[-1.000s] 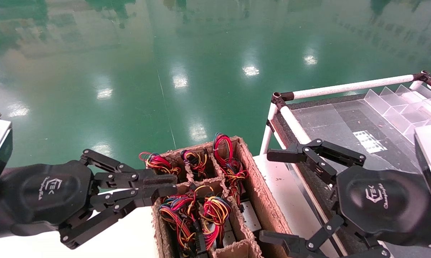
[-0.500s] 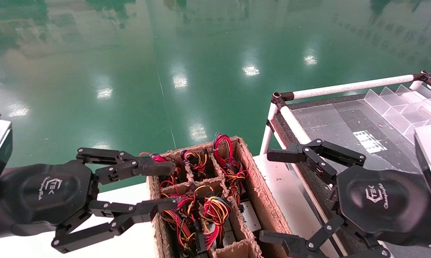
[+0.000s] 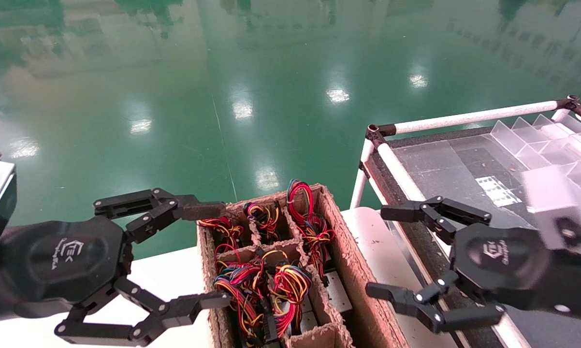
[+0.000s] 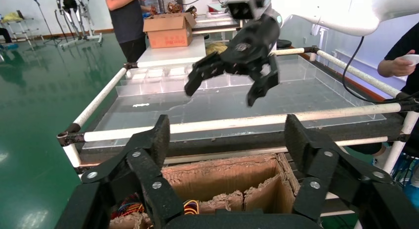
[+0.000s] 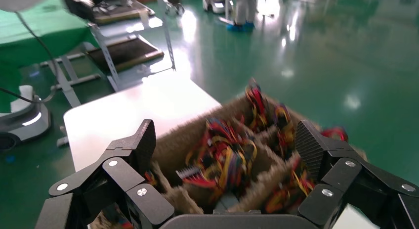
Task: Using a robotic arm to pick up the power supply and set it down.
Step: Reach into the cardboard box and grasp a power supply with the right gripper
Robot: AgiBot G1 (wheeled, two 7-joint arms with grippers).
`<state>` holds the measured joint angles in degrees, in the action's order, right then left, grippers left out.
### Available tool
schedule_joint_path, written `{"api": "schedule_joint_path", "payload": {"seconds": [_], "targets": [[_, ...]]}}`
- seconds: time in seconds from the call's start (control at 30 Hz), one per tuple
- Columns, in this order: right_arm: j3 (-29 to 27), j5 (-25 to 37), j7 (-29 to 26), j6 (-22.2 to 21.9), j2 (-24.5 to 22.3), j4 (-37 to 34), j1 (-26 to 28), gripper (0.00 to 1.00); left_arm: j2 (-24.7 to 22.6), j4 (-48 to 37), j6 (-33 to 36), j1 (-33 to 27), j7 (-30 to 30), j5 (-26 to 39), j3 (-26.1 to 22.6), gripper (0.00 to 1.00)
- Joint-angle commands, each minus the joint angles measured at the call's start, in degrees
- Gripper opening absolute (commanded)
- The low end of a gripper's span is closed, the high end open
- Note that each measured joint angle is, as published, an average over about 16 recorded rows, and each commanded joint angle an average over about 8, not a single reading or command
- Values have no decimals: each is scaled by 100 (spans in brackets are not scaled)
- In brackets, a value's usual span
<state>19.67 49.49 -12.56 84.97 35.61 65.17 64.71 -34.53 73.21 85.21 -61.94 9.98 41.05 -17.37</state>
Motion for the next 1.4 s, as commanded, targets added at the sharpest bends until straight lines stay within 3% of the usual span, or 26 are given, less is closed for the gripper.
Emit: {"api": "schedule_joint_path", "payload": {"seconds": [0.03, 0.43, 0.67, 0.9, 1.13, 1.4], "targets": [[97, 164, -89, -2, 38, -155, 106, 100, 0, 0, 0, 0, 0, 0, -1, 100], [885, 1563, 386, 424, 873, -1886, 1489, 100, 1, 0, -1, -1, -2, -2, -4, 100], [1111, 1620, 883, 607, 1205, -2418, 1962, 100, 2, -1, -3, -1, -3, -1, -4, 100], [1160, 1596, 925, 623, 1249, -2471, 2021, 100, 3, -2, -3, 0, -3, -1, -5, 100], [1213, 1701, 968, 392, 1326, -2379, 1976, 100, 3, -3, -3, -1, -4, -2, -6, 100], [1315, 2033, 1212, -352, 1823, -2905, 2077, 100, 3, -5, -2, -2, -5, -3, -8, 100]]}}
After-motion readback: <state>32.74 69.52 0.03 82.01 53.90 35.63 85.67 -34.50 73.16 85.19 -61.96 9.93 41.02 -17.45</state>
